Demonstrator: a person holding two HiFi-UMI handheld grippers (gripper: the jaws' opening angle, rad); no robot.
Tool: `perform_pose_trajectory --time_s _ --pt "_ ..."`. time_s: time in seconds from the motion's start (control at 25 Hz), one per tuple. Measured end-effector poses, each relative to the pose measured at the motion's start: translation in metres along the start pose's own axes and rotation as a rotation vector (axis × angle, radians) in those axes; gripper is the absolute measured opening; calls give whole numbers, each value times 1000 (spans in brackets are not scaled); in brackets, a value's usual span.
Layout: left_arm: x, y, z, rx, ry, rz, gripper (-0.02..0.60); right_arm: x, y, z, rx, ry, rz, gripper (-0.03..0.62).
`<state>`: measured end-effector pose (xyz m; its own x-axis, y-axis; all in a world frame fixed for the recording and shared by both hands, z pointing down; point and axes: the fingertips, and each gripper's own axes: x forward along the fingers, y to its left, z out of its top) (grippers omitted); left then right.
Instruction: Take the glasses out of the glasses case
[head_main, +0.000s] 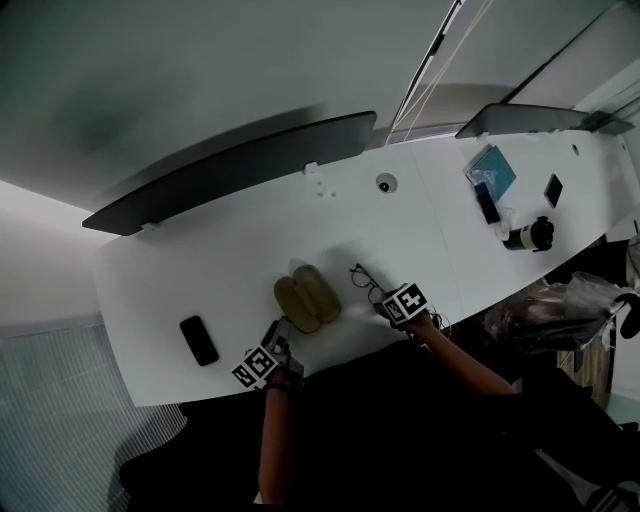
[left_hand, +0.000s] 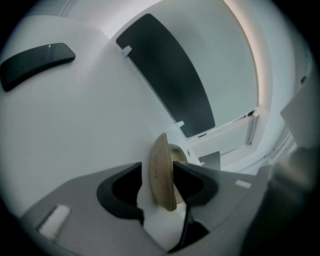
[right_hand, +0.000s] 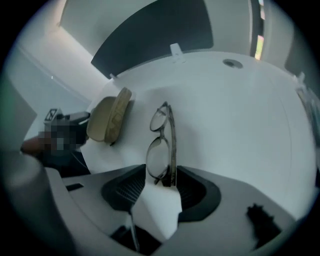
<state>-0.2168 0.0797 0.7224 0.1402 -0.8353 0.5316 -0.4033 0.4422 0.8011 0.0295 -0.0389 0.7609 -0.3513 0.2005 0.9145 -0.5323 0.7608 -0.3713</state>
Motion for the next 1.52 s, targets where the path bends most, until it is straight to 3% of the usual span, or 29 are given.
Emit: perform_pose_trajectory --time_s 0.12,0.28,0.4,0.52,0.64,0.72,0.88,1.08,1.16,1.24,1.32,1.52 --pt "-1 -2 -2 -19 -5 -5 199 -4 1 5 -63 -13 -24 192" --pt "-6 9 9 -128 -87 17 199 -25 -4 35 25 -207 -28 192" --pt "-22 34 25 -237 -212 82 182 -32 21 64 -120 -274 -21 192" --pt "-13 25 19 -232 -164 3 183 -33 59 94 -225 -320 58 192" --pt "0 10 11 -218 -94 -62 184 -23 76 104 -231 -302 114 192" --pt "2 7 15 -198 -94 -57 184 -17 72 104 -209 -300 112 191" --pt "-16 0 27 -84 -161 14 181 -26 52 77 -65 -356 121 190" --pt "-30 -44 34 125 -216 -100 153 -51 28 35 66 -476 135 187" --pt "-33 -56 31 213 -193 -133 152 -57 26 26 68 -512 109 160" --pt "-33 -64 26 277 -159 -138 152 -62 25 25 51 -540 84 74" --pt "-33 -71 18 348 -135 -141 133 -67 21 27 37 -561 76 36" --pt "-39 -101 -9 650 -132 -169 8 -72 22 14 59 -573 118 9"
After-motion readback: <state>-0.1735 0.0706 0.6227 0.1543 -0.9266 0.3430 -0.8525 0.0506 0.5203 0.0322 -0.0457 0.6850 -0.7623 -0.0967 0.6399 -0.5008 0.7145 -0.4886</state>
